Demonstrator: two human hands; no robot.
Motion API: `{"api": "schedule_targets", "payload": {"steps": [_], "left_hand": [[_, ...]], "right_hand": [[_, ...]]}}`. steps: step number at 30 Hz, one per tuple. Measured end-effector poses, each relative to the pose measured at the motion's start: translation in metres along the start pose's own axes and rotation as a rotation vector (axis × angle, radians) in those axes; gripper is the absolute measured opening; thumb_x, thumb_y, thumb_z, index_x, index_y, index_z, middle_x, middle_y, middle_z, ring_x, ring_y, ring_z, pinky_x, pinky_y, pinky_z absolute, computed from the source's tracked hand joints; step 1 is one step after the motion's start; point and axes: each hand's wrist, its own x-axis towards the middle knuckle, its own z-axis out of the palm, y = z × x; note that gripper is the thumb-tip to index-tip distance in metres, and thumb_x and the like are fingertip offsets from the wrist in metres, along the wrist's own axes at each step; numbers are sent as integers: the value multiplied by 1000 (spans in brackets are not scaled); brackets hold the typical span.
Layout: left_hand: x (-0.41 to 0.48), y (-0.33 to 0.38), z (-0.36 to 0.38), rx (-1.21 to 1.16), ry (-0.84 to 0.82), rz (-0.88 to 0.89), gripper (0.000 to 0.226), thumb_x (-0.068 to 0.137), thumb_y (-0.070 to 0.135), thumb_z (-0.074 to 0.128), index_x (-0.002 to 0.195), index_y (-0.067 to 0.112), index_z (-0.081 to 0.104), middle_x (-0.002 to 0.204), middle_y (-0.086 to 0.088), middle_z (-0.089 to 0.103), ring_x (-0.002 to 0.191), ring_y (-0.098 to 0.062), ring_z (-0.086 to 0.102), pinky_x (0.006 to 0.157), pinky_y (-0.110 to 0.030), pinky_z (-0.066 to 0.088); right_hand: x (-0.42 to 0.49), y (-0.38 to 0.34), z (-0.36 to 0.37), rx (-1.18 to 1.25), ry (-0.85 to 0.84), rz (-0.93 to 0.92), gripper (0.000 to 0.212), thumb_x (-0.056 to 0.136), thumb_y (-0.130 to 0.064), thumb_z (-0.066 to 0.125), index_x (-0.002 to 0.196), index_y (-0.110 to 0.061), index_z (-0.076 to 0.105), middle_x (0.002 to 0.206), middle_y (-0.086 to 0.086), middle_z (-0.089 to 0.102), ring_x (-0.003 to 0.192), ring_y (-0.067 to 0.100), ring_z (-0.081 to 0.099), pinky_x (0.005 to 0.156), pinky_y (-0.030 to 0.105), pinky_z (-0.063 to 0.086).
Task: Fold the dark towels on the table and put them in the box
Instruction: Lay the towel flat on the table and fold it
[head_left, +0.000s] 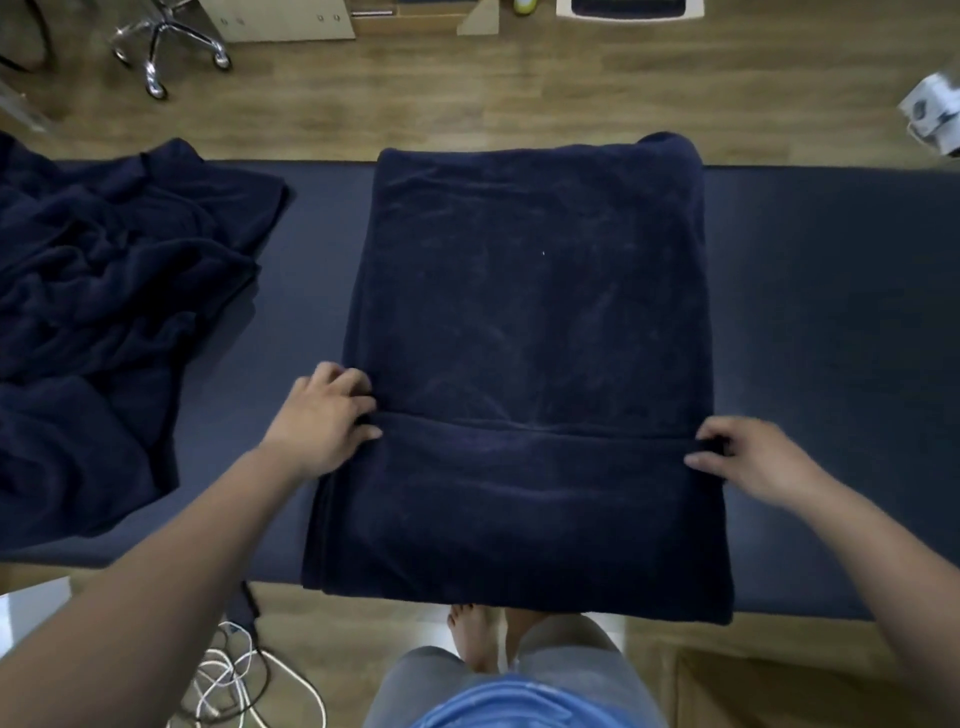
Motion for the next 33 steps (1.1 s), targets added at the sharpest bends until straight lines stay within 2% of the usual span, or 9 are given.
{"api": "schedule_targets", "payload": {"steps": [4, 9, 11, 15, 18, 20, 27, 31, 33], "left_hand": [[4, -30, -11, -81, -125, -329, 38, 83, 60, 67, 103, 28, 72, 114, 5, 59, 117, -28, 46, 94, -43, 38], [5, -4, 15, -685, 69, -581, 25, 78, 20, 81, 87, 19, 57, 95, -2, 64, 96, -29, 63, 83, -36, 46], [-9, 2, 14, -483, 271, -607, 18, 85, 15, 72, 97, 11, 60, 102, -9, 63, 98, -34, 61, 85, -44, 46], [-45, 72, 16, -196, 489, -120, 33, 84, 19, 61, 115, 8, 63, 130, -18, 60, 120, -38, 53, 100, -53, 42], [-66, 153, 47, -138, 220, 321, 49, 85, 35, 61, 132, 20, 54, 151, -13, 45, 142, -33, 38, 111, -58, 30], [-74, 156, 72, -124, 97, 273, 60, 89, 45, 53, 145, 27, 44, 160, -7, 30, 150, -29, 22, 110, -62, 26], [-117, 30, 94, -104, -190, -573, 71, 94, 61, 18, 159, 33, 11, 167, -2, 5, 153, -33, 1, 117, -65, 5], [-123, 11, 68, -77, -86, -685, 64, 99, 40, 26, 157, 12, 24, 165, -16, 15, 151, -38, 9, 116, -67, 11], [-99, 47, 53, -78, 98, -511, 65, 94, 40, 33, 151, 8, 35, 160, -19, 27, 149, -41, 20, 114, -65, 14]], "right_hand": [[0, 12, -6, 70, 81, 47, 13, 84, -28, 77, 85, -22, 65, 77, -5, 70, 75, 13, 64, 70, 32, 44], [6, 20, 23, 355, 244, 168, 17, 87, -23, 73, 81, -34, 62, 78, 0, 70, 76, 25, 66, 74, 42, 53], [-4, 16, 28, 189, 406, 94, 9, 90, -19, 68, 97, -25, 63, 92, 6, 67, 90, 31, 63, 83, 43, 50], [-38, -27, 65, -222, 614, -359, 36, 86, -22, 58, 116, -6, 68, 121, 15, 64, 118, 39, 55, 97, 52, 43], [-64, -69, 127, -280, 325, -734, 45, 83, -29, 60, 126, -14, 65, 139, 10, 57, 134, 32, 47, 106, 56, 36], [-70, -71, 156, -419, 171, -834, 54, 84, -39, 58, 136, -23, 58, 150, 6, 48, 141, 27, 40, 110, 56, 29], [-31, 24, 97, -560, 245, -246, 62, 96, -56, 24, 148, -27, 41, 158, 4, 33, 147, 30, 27, 116, 64, 12], [-41, 18, 84, -454, 362, 97, 68, 96, -51, 16, 154, -20, 33, 161, 8, 26, 151, 28, 11, 114, 68, 8], [-53, -19, 96, -415, 481, -21, 64, 94, -43, 29, 149, -13, 40, 158, 12, 33, 149, 32, 21, 114, 68, 12]]}}
